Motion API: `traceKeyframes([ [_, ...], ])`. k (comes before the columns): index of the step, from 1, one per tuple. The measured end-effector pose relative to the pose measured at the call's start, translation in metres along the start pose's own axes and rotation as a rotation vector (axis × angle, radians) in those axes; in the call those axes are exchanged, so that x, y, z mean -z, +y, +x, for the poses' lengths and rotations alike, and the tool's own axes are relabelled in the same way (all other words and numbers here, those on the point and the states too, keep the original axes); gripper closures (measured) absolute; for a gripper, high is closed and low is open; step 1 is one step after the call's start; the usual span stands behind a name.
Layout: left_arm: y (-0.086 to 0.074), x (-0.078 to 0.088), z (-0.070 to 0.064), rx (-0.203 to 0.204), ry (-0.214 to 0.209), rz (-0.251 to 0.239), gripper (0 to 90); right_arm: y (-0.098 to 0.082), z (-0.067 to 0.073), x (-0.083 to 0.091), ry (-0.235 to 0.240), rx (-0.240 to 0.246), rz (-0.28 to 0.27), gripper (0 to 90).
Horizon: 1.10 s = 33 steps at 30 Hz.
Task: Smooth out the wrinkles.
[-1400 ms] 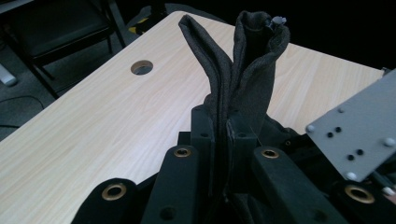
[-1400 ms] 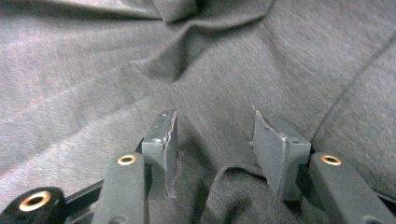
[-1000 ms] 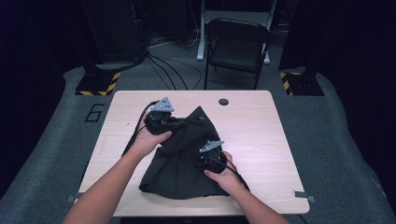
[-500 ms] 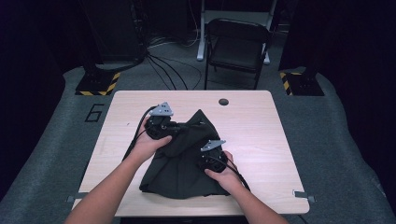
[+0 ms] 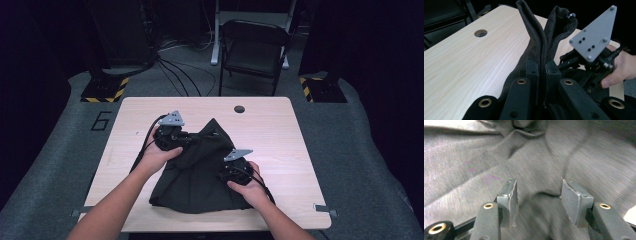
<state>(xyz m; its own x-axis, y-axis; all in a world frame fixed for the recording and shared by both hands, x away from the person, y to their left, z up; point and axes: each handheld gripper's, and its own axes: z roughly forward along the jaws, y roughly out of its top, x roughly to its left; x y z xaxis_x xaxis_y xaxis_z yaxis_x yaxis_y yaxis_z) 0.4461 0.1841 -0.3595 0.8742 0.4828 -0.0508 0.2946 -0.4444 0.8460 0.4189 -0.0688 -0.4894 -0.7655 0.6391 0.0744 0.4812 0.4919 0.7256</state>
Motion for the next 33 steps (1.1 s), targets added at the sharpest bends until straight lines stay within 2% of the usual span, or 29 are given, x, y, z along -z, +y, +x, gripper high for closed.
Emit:
traceKeyframes([
  [3, 0.000, -0.002, -0.001, 0.004, -0.007, -0.005, 84.1, -0.004, -0.005, 0.005, -0.004, -0.003, 0.004, 47.1],
  [7, -0.001, -0.005, -0.005, -0.019, -0.017, 0.010, 84.1, -0.013, -0.012, 0.010, -0.020, -0.009, 0.018, 47.0],
  [10, -0.004, -0.008, -0.012, -0.022, -0.050, 0.013, 84.1, -0.018, -0.016, 0.008, -0.008, -0.015, 0.036, 46.5],
  [12, -0.006, -0.009, -0.013, -0.023, -0.051, 0.011, 84.1, -0.018, -0.017, 0.007, 0.003, -0.021, 0.046, 46.3],
  [14, -0.011, -0.010, -0.017, -0.026, -0.073, 0.015, 84.1, -0.018, -0.018, 0.007, 0.012, -0.036, 0.041, 45.7],
  [17, -0.015, -0.011, -0.020, -0.026, -0.083, 0.013, 84.1, -0.018, -0.018, 0.009, 0.006, -0.042, 0.027, 45.5],
  [22, -0.022, -0.011, -0.025, -0.034, -0.105, 0.014, 84.1, -0.016, -0.015, 0.022, 0.016, -0.062, -0.023, 45.4],
  [24, -0.023, -0.011, -0.026, -0.040, -0.094, 0.011, 84.1, -0.015, -0.016, 0.022, 0.012, -0.060, -0.027, 45.5],
  [28, -0.025, -0.012, -0.029, -0.041, -0.113, 0.011, 84.1, -0.016, -0.022, 0.019, 0.015, -0.084, -0.029, 47.0],
  [31, -0.028, -0.013, -0.031, -0.047, -0.127, 0.017, 84.1, -0.018, -0.027, 0.014, 0.009, -0.096, -0.011, 50.9],
  [33, -0.030, -0.015, -0.035, -0.046, -0.137, 0.019, 84.1, -0.020, -0.034, 0.008, -0.012, -0.108, 0.016, 55.3],
])
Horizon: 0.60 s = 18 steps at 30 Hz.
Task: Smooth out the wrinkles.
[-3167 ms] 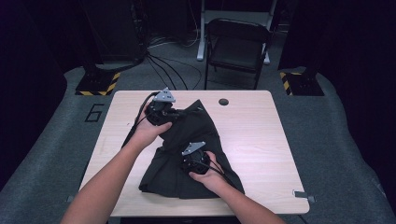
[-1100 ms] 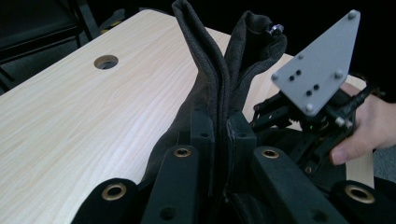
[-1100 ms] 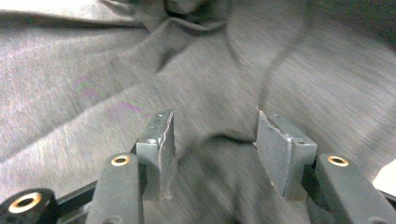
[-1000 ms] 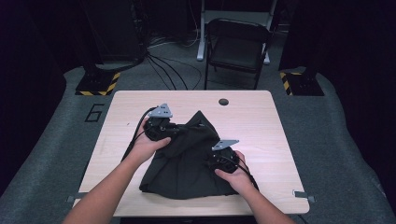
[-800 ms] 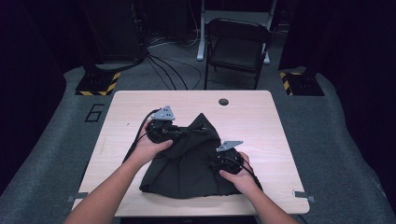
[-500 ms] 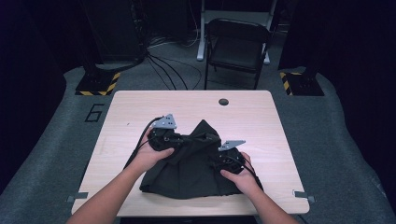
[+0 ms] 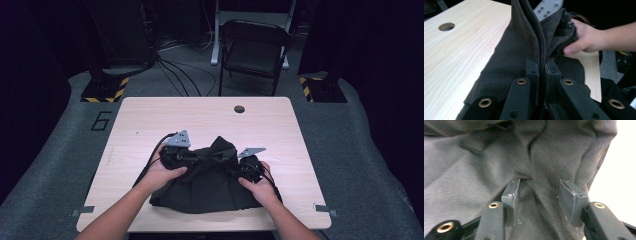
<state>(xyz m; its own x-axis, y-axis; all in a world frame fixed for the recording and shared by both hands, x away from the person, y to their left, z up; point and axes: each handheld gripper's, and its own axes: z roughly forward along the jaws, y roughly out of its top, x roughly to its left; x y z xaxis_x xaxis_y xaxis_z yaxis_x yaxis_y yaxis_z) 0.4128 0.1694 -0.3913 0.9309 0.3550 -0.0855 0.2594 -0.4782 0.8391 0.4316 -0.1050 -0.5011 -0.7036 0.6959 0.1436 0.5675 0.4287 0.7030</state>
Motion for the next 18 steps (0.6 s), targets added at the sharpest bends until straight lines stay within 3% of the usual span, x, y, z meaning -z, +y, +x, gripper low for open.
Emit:
traceKeyframes([
  [5, -0.006, -0.005, -0.009, -0.020, -0.027, 0.016, 84.1, -0.002, -0.008, -0.005, -0.033, -0.012, 0.032, 59.1],
  [18, -0.017, -0.011, -0.026, -0.043, -0.066, 0.029, 84.1, -0.004, -0.013, -0.007, -0.038, -0.010, 0.018, 62.9],
])
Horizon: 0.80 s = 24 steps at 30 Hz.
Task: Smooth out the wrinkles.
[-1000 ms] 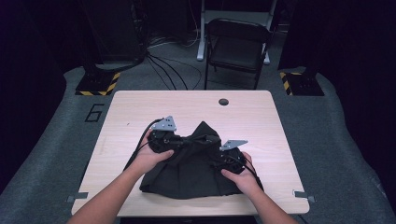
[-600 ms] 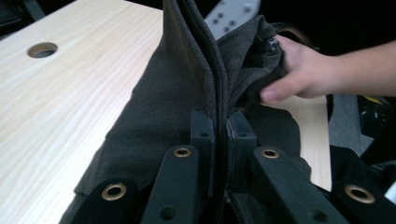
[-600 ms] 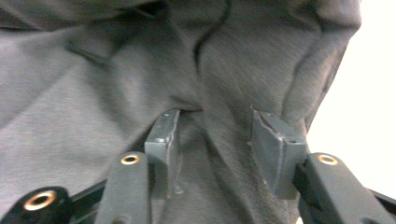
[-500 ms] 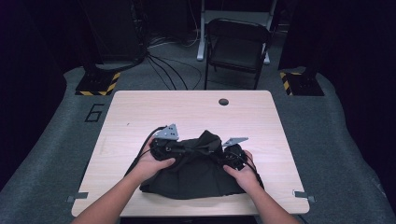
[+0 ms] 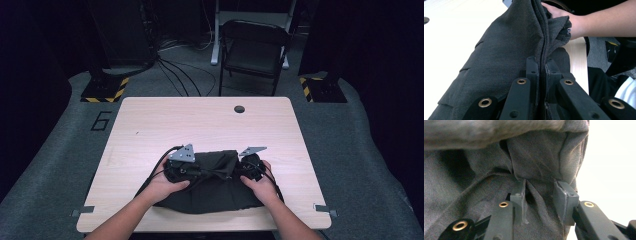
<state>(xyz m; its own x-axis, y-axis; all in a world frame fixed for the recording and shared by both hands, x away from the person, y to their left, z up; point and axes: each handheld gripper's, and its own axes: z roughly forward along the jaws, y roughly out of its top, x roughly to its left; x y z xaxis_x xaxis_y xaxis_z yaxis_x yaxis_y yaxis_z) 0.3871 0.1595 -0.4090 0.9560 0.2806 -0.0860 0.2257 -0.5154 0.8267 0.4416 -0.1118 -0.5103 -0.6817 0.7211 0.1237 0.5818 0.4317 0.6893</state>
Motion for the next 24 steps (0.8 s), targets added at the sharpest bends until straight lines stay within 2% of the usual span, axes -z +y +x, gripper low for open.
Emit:
traceKeyframes([
  [2, 0.001, 0.003, 0.000, 0.002, 0.005, -0.009, 84.2, 0.000, 0.001, 0.000, -0.001, -0.019, 0.008, 63.3],
  [4, 0.001, 0.006, 0.000, 0.001, 0.012, -0.020, 84.2, 0.000, 0.001, 0.000, 0.001, -0.006, 0.004, 64.0],
  [5, 0.002, 0.010, 0.000, 0.003, 0.010, -0.026, 84.2, 0.000, 0.001, 0.000, -0.013, 0.007, 0.006, 64.6],
  [8, 0.003, 0.012, -0.001, -0.001, 0.015, -0.034, 84.2, 0.000, 0.002, 0.000, -0.016, 0.007, 0.011, 64.9],
  [12, 0.000, 0.013, -0.005, -0.003, -0.005, -0.026, 84.2, 0.000, 0.002, 0.000, -0.016, 0.003, 0.013, 65.1],
  [13, -0.006, 0.009, -0.008, 0.002, -0.024, -0.017, 84.2, 0.000, 0.001, 0.000, -0.015, 0.004, 0.009, 65.1],
  [14, -0.006, 0.009, -0.008, 0.002, -0.024, -0.017, 84.2, 0.000, 0.001, 0.000, -0.015, 0.004, 0.009, 65.1],
  [15, -0.009, 0.006, -0.009, 0.001, -0.036, -0.004, 84.2, 0.000, 0.001, 0.000, -0.009, -0.013, 0.014, 65.1],
  [18, -0.018, -0.002, -0.014, 0.012, -0.048, -0.007, 84.2, 0.000, 0.000, 0.000, -0.004, -0.010, 0.005, 64.9],
  [19, -0.024, -0.006, -0.016, 0.028, -0.058, -0.017, 84.1, 0.000, -0.002, 0.000, 0.000, -0.012, 0.004, 64.3],
  [24, -0.036, -0.016, -0.019, 0.047, -0.085, -0.006, 84.2, -0.001, -0.002, 0.000, 0.012, -0.028, -0.002, 63.4],
])
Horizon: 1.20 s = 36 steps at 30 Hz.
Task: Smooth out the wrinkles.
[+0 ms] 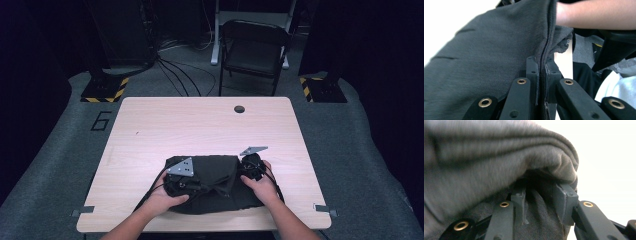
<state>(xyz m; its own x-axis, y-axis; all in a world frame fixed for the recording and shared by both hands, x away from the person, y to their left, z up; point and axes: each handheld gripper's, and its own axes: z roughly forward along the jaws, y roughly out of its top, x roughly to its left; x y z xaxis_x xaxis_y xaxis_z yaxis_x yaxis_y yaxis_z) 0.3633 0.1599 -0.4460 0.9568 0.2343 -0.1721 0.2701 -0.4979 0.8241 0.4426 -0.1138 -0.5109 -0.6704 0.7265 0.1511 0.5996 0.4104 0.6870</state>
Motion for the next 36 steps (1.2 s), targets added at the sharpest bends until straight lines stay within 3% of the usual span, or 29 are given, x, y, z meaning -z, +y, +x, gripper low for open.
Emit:
traceKeyframes([
  [1, -0.009, -0.010, -0.003, -0.007, 0.006, 0.028, 84.2, 0.000, 0.001, 0.000, -0.007, 0.007, 0.000, 63.4],
  [8, -0.019, -0.020, -0.001, 0.020, 0.000, 0.054, 84.0, 0.000, 0.003, 0.000, -0.017, 0.025, 0.005, 62.5],
  [15, -0.026, -0.028, 0.001, 0.030, 0.004, 0.080, 83.7, 0.002, 0.007, 0.008, -0.045, 0.048, 0.037, 56.2],
  [20, -0.026, -0.029, 0.001, 0.032, 0.004, 0.085, 83.5, 0.002, 0.008, 0.029, -0.033, 0.016, -0.011, 53.3],
  [24, -0.027, -0.030, 0.003, 0.037, -0.006, 0.087, 83.5, 0.001, 0.012, 0.044, -0.062, 0.037, -0.027, 53.4],
  [27, -0.028, -0.032, 0.005, 0.035, -0.010, 0.095, 83.5, 0.001, 0.016, 0.053, -0.096, 0.079, -0.030, 53.4],
  [28, -0.029, -0.033, 0.005, 0.033, -0.006, 0.100, 83.4, 0.001, 0.020, 0.056, -0.099, 0.062, -0.035, 53.4],
  [32, -0.032, -0.037, 0.006, 0.044, -0.007, 0.106, 83.1, 0.006, 0.026, 0.066, -0.075, 0.076, -0.089, 53.3],
  [36, -0.034, -0.037, 0.006, 0.049, -0.005, 0.114, 83.0, 0.012, 0.039, 0.069, -0.004, 0.086, -0.132, 52.5],
])
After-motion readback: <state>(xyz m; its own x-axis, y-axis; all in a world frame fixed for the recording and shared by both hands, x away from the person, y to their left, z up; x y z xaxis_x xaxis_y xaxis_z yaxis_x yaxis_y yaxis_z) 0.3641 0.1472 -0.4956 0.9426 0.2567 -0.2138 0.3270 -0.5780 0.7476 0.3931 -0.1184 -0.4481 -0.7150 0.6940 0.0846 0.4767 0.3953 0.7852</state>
